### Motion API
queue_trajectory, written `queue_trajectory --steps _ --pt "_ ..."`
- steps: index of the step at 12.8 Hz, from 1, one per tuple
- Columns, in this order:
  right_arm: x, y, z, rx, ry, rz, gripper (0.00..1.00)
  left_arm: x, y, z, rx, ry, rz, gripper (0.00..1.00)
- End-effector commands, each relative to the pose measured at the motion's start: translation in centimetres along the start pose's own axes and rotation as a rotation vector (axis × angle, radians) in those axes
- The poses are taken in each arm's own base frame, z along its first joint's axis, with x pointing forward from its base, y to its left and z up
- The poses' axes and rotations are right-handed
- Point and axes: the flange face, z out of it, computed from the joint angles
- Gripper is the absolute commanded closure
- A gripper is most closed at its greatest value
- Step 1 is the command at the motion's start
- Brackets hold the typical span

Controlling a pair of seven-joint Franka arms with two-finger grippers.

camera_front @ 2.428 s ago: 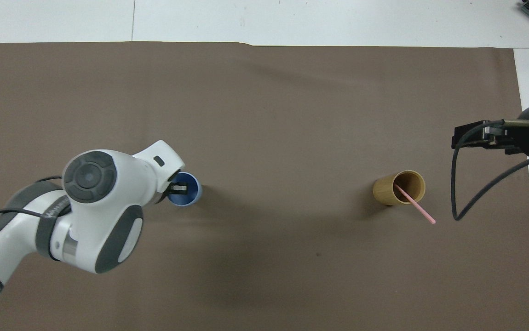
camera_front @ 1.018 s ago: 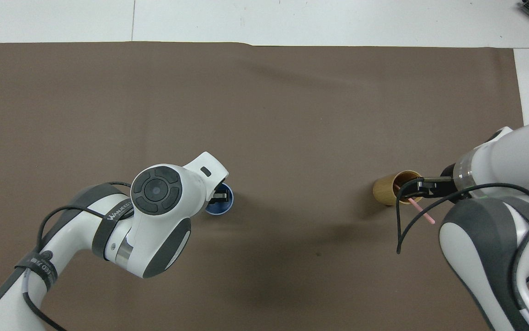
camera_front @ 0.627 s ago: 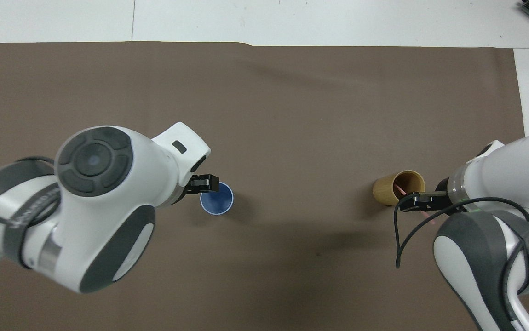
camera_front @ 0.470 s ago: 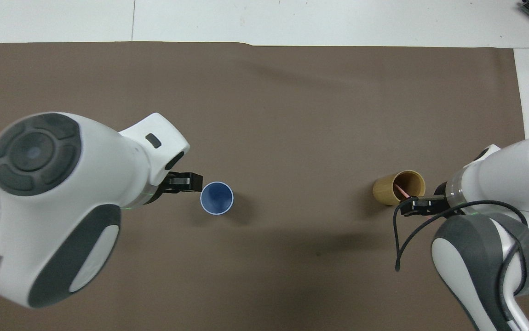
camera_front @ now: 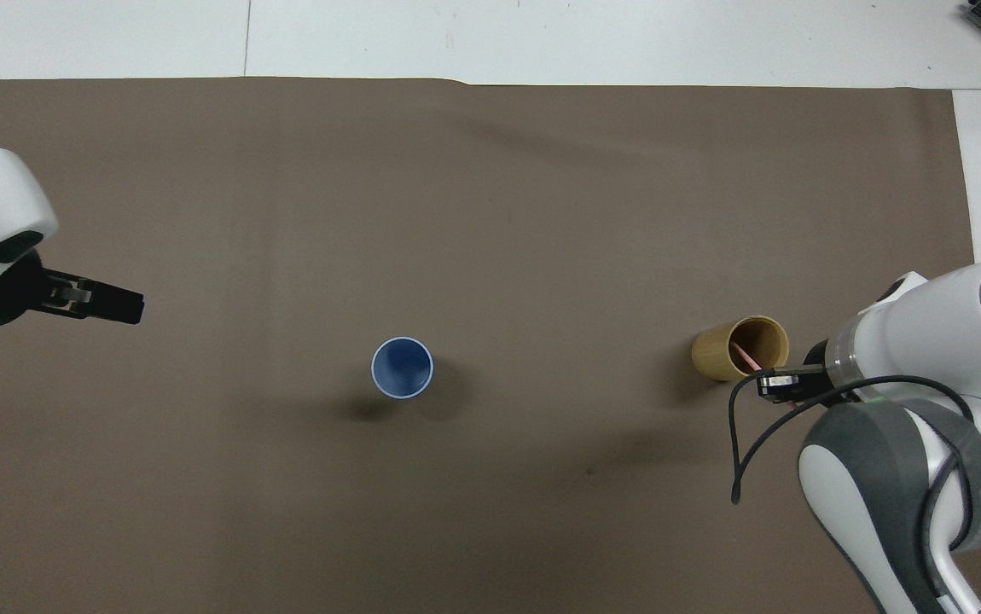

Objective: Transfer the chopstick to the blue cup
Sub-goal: 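Release the blue cup with the left gripper while the right gripper grasps the straw, then pull the pink straw up out of the tan cup with the right gripper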

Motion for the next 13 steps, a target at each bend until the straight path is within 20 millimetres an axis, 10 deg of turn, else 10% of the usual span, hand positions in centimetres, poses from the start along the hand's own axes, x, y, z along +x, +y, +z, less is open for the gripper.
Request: queue_trajectory --steps 1,13 --pt "-0.2 1.0 -1.8 0.001 0.036 -0.014 1.0 -1.2 -1.4 -1.3 0.009 -0.02 0.013 0.0" --pt "-3.0 2.5 -15.3 0.179 -0.071 0.048 1.0 -1.8 -4.2 -2.2 0.008 -0.011 -0.029 0.0"
